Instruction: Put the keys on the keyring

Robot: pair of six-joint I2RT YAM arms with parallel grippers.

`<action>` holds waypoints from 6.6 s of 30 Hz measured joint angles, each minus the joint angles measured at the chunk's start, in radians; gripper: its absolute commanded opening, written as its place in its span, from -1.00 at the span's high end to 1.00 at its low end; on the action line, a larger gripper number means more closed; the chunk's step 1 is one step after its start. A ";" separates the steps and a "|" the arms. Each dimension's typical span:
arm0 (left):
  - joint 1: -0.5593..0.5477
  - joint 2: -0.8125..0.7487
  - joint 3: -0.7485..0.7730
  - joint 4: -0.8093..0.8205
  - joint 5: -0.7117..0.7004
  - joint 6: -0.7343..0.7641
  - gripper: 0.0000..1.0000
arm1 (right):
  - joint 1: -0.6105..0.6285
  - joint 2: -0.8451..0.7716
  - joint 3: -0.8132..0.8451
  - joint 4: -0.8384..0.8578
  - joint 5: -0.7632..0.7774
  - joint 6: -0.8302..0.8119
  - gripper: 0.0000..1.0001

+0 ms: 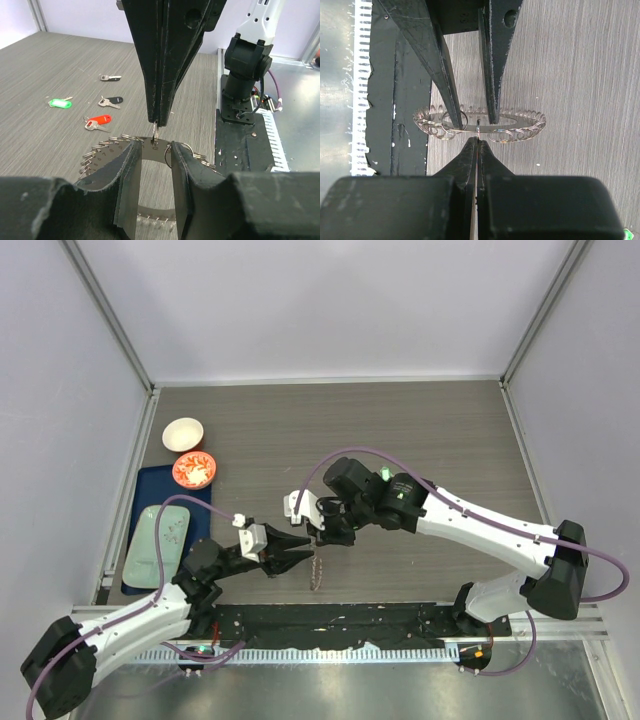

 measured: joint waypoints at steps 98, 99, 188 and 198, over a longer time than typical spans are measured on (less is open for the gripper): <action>0.000 -0.047 0.000 -0.049 -0.189 -0.019 1.00 | -0.272 0.083 -0.693 0.938 1.006 0.995 0.40; 0.000 -0.047 0.000 -0.049 -0.189 -0.019 1.00 | -0.272 0.088 -0.695 0.942 1.006 0.995 0.40; 0.000 -0.016 0.105 -0.210 0.092 0.264 1.00 | 0.037 -0.344 -0.372 0.330 0.142 0.074 0.99; 0.000 0.003 0.105 -0.205 0.113 0.251 1.00 | 0.050 -0.329 -0.372 0.349 0.142 0.062 0.98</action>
